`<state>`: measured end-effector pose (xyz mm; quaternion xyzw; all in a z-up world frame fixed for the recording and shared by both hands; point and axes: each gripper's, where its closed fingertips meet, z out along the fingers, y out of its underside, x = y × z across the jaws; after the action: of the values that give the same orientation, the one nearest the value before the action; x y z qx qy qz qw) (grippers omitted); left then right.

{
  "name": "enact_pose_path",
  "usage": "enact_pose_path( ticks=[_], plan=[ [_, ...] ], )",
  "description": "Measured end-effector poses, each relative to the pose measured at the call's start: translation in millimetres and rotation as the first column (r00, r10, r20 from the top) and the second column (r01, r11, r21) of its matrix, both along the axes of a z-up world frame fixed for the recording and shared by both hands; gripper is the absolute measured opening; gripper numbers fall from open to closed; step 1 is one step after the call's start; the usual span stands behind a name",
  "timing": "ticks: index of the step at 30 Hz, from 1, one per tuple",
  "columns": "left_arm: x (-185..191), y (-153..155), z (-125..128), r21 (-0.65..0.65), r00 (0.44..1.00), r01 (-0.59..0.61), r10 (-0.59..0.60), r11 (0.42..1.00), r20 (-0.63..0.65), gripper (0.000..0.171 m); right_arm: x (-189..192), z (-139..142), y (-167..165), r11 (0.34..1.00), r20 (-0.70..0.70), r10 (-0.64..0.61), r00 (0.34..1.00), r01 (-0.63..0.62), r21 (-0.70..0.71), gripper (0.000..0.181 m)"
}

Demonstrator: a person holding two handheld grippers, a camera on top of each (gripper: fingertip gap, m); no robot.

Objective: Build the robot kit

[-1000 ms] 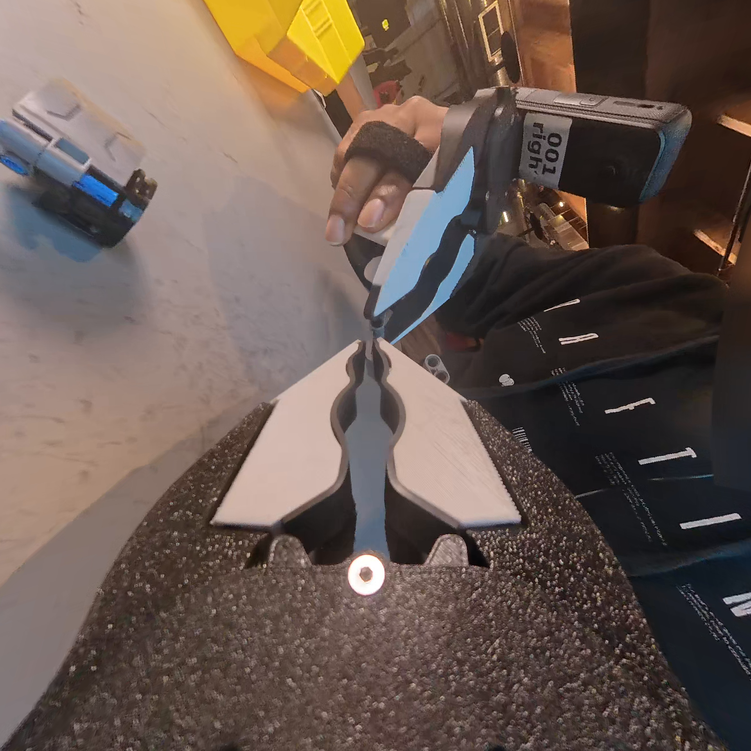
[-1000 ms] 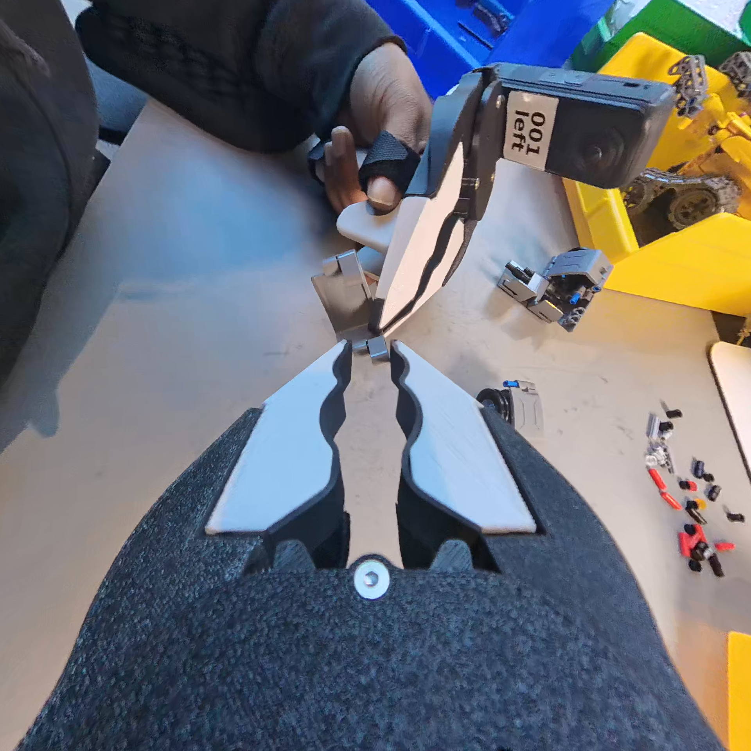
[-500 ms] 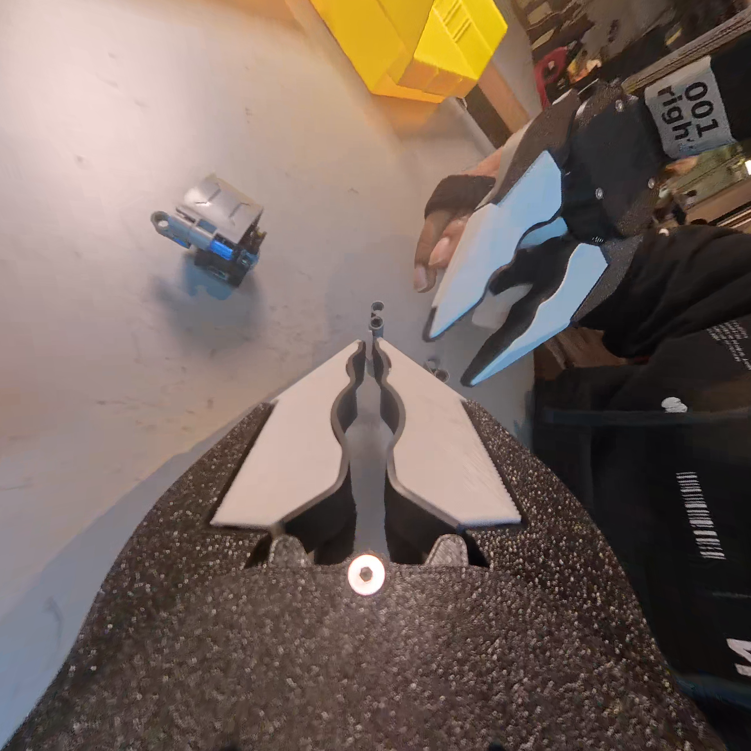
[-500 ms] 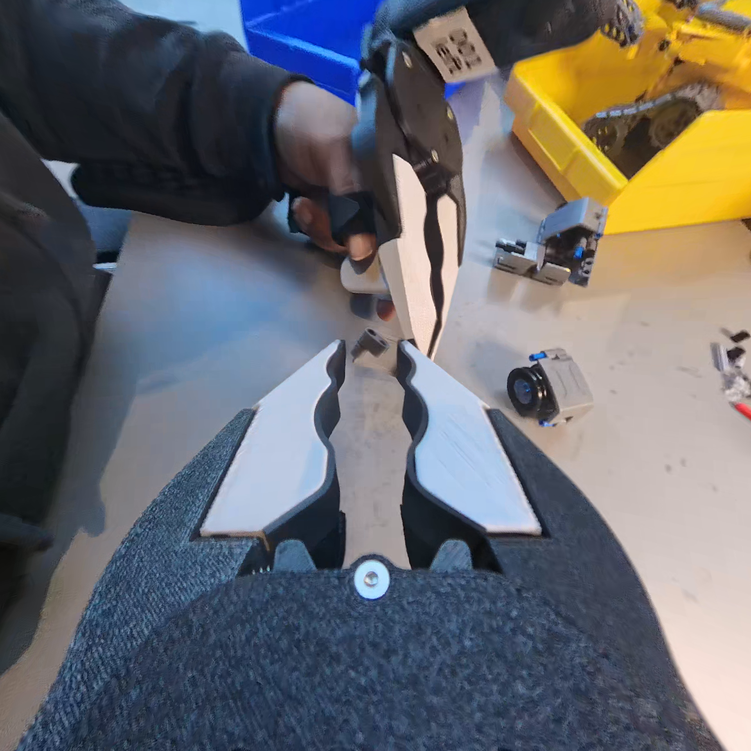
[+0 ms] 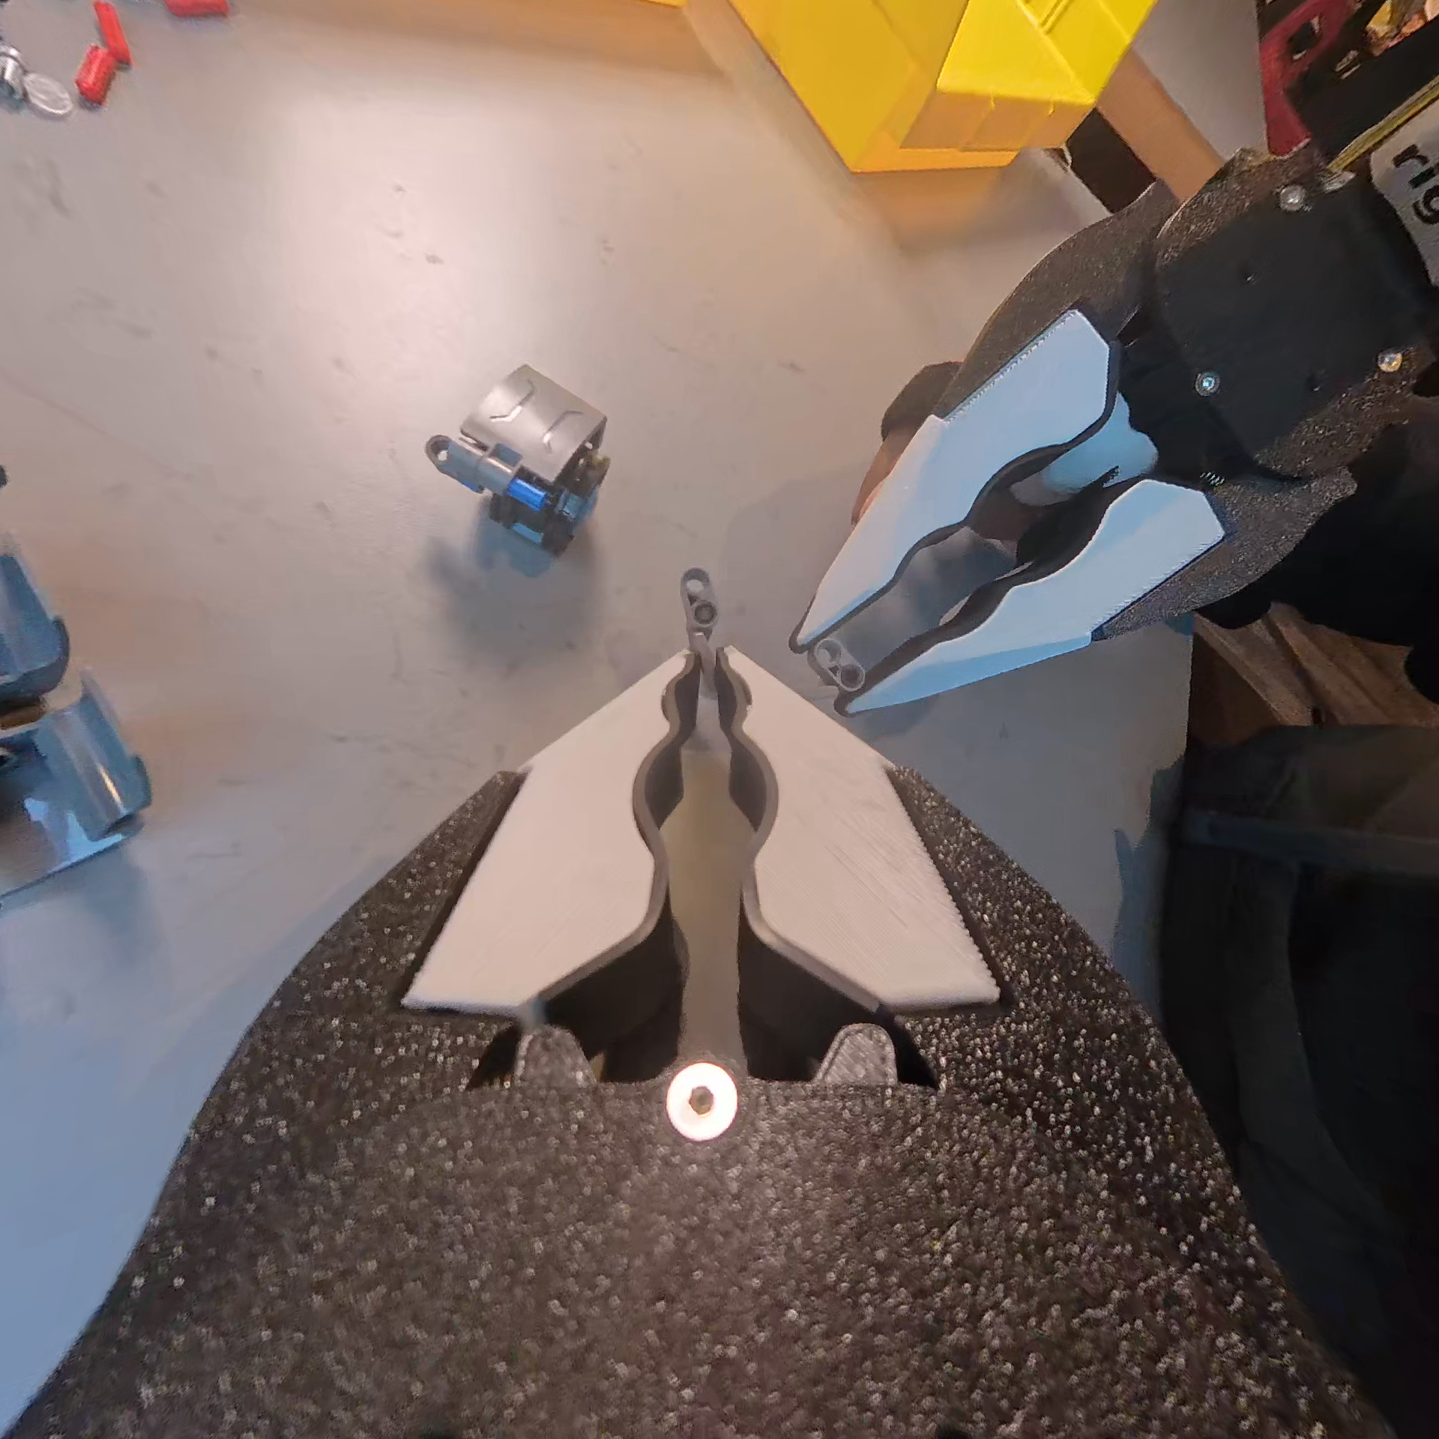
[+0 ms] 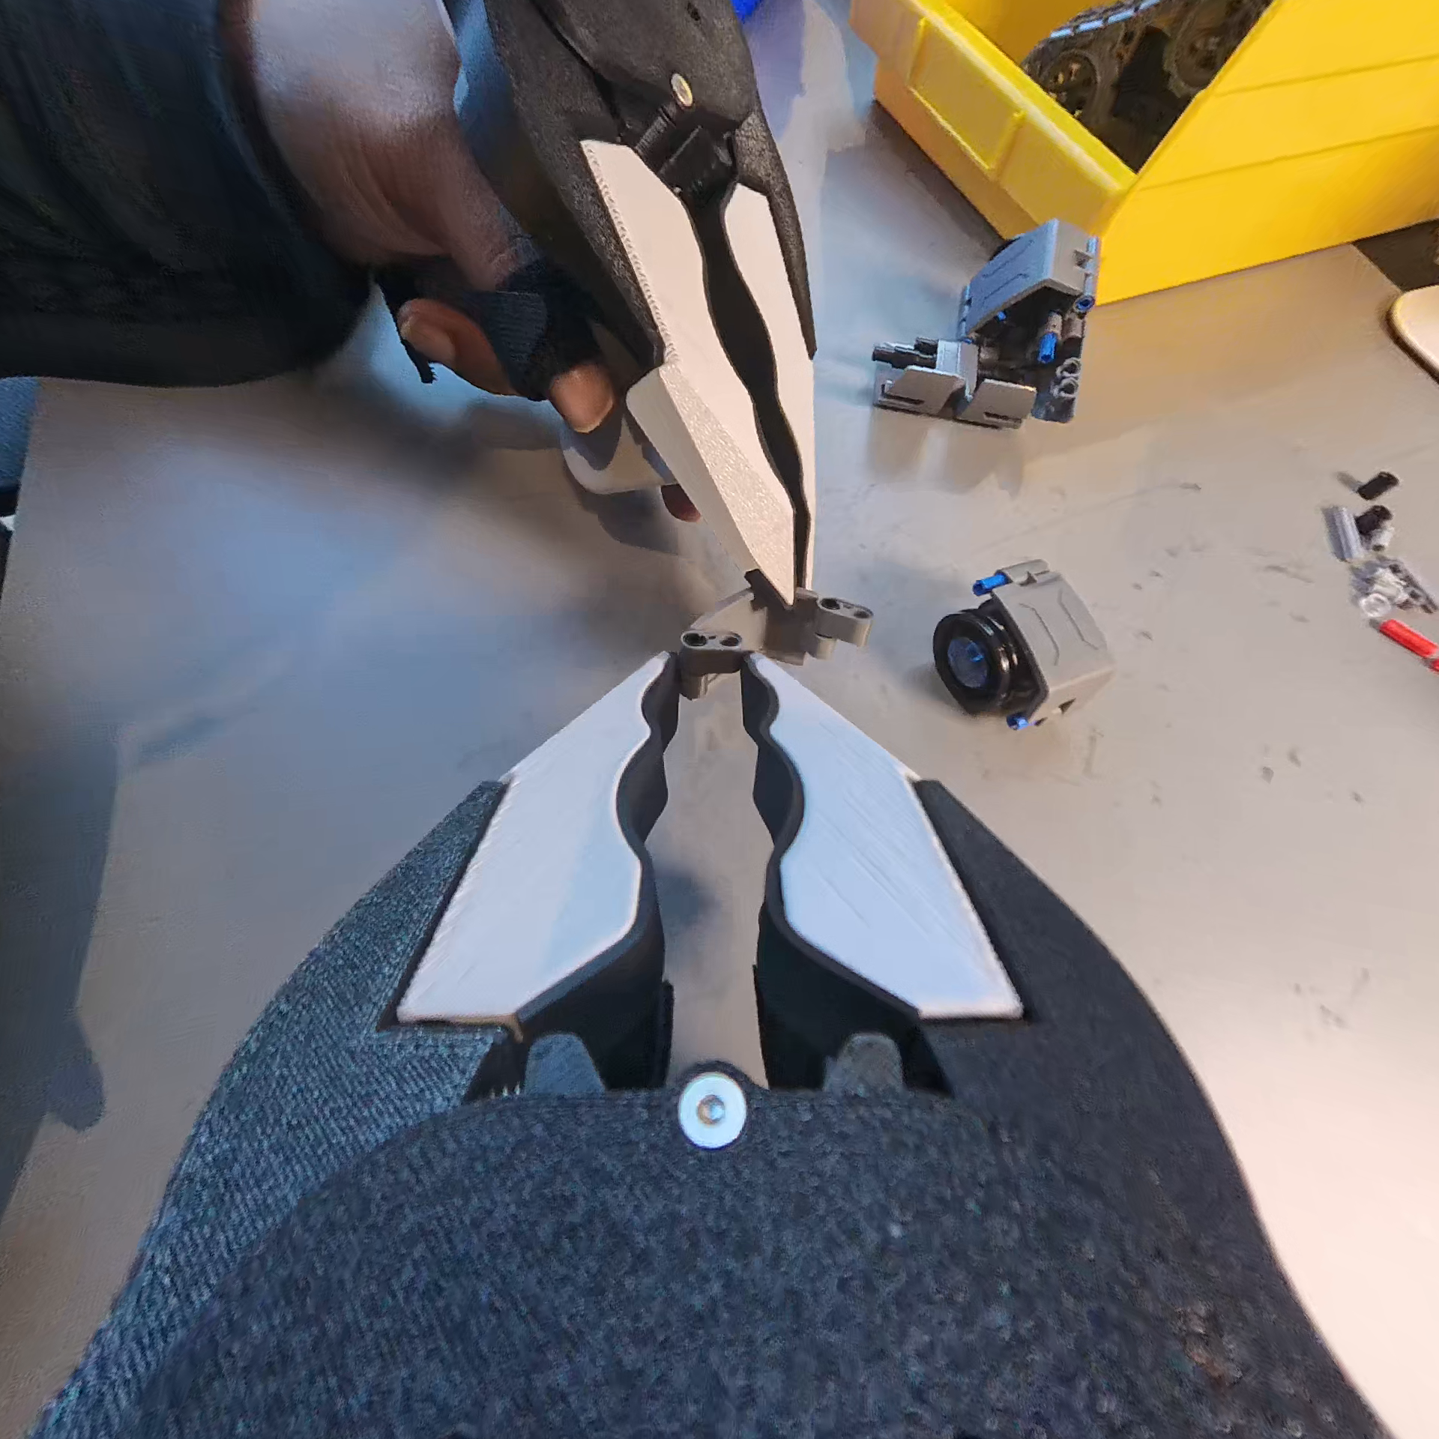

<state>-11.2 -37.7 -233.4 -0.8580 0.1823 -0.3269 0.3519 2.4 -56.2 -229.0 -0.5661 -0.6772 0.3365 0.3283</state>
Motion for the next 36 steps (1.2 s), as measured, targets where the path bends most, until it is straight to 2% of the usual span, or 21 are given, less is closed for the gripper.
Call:
enact_pose_path(
  ticks=[5, 8, 11, 13, 14, 16, 22, 31, 36],
  plan=[
    [3.3, -4.5, -7.7, -0.014, 0.998, 0.028, -0.028, 1.0, -0.051, 0.003, 3.7, -7.4, -3.4, 0.999, 0.043, 0.034, 0.998, -0.035, 0.006, 0.014],
    [8.3, -6.5, -9.2, 0.005, 0.995, 0.057, -0.057, 0.998, -0.086, 0.002, 4.7, -6.3, -12.4, 0.992, 0.045, 0.125, 0.991, -0.125, -0.017, 0.015],
    [10.8, -7.5, -9.8, 0.019, 0.991, 0.072, -0.069, 0.997, -0.113, 0.002, 3.7, -7.9, -19.2, 0.976, 0.06, 0.219, 0.974, -0.219, -0.014, 0.024],
    [11.6, -8.5, -9.3, 0.026, 0.99, 0.077, -0.073, 0.997, -0.123, 0.002, 1.1, -5.8, -24.1, 0.965, 0.053, 0.263, 0.963, -0.261, -0.034, 0.022],
    [12.3, -9.4, -9.1, 0.026, 0.989, 0.08, -0.077, 0.996, -0.124, 0.002, 0.5, -8.1, -22.2, 0.965, 0.074, 0.26, 0.963, -0.258, -0.039, 0.013],
    [11.2, -9.4, -9.2, 0.024, 0.989, 0.077, -0.073, 0.997, -0.128, 0.002, 1.9, -10.9, -21.5, 0.962, 0.102, 0.274, 0.956, -0.272, -0.038, 0.013],
    [7.3, -10.4, -8.7, 0.007, 0.989, 0.072, -0.071, 0.997, -0.131, 0.003, 4.9, -9.6, -14.7, 0.986, 0.056, 0.17, 0.984, -0.17, -0.003, 0.012],
    [7.3, -13.5, -7.2, -0.029, 0.991, 0.069, -0.072, 0.997, -0.111, 0.004, 12.9, -11.1, -4.5, 0.993, 0.022, -0.082, 0.996, 0.08, 0.089, 0.012],
    [7.1, -16.1, -6.5, -0.066, 0.995, 0.073, -0.077, 0.995, -0.064, 0.006, 16.0, -12.2, 0.2, 0.983, 0.038, -0.181, 0.983, 0.181, 0.0, 0.012]
  ],
)
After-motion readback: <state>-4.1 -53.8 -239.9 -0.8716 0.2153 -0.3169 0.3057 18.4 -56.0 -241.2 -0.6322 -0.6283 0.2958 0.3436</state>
